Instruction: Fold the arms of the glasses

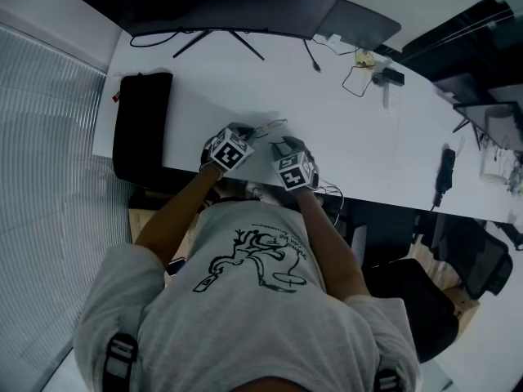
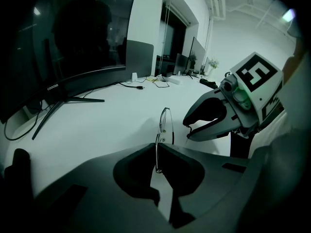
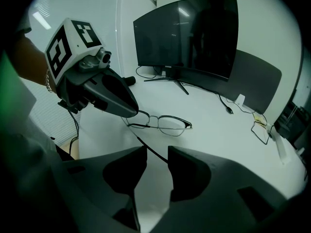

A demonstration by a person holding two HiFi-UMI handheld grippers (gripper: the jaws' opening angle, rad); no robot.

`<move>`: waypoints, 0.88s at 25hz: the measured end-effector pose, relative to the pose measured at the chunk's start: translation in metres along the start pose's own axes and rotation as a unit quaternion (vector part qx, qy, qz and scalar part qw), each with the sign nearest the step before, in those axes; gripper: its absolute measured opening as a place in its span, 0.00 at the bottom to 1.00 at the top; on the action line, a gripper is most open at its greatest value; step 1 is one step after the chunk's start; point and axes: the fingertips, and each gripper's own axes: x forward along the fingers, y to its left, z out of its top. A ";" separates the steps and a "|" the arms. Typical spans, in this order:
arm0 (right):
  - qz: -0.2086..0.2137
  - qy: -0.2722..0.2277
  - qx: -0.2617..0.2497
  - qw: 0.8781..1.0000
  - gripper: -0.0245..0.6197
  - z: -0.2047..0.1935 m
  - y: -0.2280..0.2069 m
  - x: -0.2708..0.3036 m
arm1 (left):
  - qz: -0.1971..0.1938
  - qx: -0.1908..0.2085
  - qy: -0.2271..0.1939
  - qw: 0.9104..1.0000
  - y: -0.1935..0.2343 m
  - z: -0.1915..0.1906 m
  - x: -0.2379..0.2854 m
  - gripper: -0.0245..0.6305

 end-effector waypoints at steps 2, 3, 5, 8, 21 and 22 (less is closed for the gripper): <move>-0.003 0.000 0.000 1.000 0.27 0.000 -0.002 -0.001 | -0.002 0.002 0.003 1.000 -0.003 -0.001 -0.001 0.09; -0.005 0.001 0.000 1.000 0.27 0.000 -0.003 -0.001 | -0.004 0.003 0.004 1.000 -0.004 -0.001 -0.001 0.09; -0.008 0.001 0.000 1.000 0.27 0.000 -0.005 0.000 | -0.006 0.006 0.006 1.000 -0.006 -0.001 -0.001 0.09; -0.011 0.001 0.000 1.000 0.27 0.000 -0.006 0.001 | -0.010 0.012 0.008 1.000 -0.010 -0.002 0.000 0.09; -0.022 0.008 0.008 1.000 0.34 -0.004 -0.012 0.003 | -0.014 0.029 0.014 0.999 -0.018 -0.005 -0.002 0.09; -0.023 0.008 0.008 1.000 0.34 -0.005 -0.013 0.003 | -0.014 0.030 0.015 0.999 -0.019 -0.005 -0.002 0.09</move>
